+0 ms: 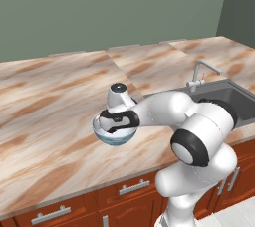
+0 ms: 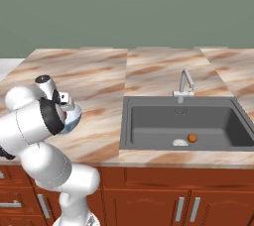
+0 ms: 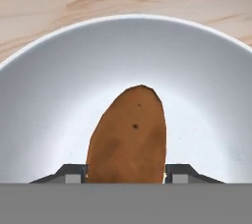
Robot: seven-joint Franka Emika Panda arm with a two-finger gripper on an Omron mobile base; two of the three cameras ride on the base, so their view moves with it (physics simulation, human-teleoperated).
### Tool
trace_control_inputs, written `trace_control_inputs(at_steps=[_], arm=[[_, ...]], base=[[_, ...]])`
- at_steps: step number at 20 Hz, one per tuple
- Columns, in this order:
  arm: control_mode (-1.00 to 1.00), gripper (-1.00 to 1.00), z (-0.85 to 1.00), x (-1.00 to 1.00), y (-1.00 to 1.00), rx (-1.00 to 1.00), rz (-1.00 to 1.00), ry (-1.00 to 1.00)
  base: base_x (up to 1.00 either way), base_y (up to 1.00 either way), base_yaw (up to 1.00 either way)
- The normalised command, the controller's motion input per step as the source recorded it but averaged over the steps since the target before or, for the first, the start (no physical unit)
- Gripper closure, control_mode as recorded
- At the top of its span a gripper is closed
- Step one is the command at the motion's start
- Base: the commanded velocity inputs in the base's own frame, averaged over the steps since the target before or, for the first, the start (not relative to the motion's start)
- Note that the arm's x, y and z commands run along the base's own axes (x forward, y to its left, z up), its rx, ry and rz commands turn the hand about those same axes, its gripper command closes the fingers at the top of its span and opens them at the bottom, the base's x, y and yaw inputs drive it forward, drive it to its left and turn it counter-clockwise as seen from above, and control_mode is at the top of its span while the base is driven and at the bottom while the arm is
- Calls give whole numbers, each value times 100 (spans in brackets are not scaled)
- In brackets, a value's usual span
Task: Pick the potatos from the cabinet and place them in one bowl. Pick the tangerine from the sink and place it in the other bowl.
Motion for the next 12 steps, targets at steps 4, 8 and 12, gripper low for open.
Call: trace_control_inputs(at_steps=[4,8,12], arm=[[-100,-100,5,-10,0,0,0,0],[-100,-100,33,-11,0,0,0,-1],[-100,-100,49,-34,-10,0,0,-2]], base=[[0,0,0],[0,0,0],[0,0,0]])
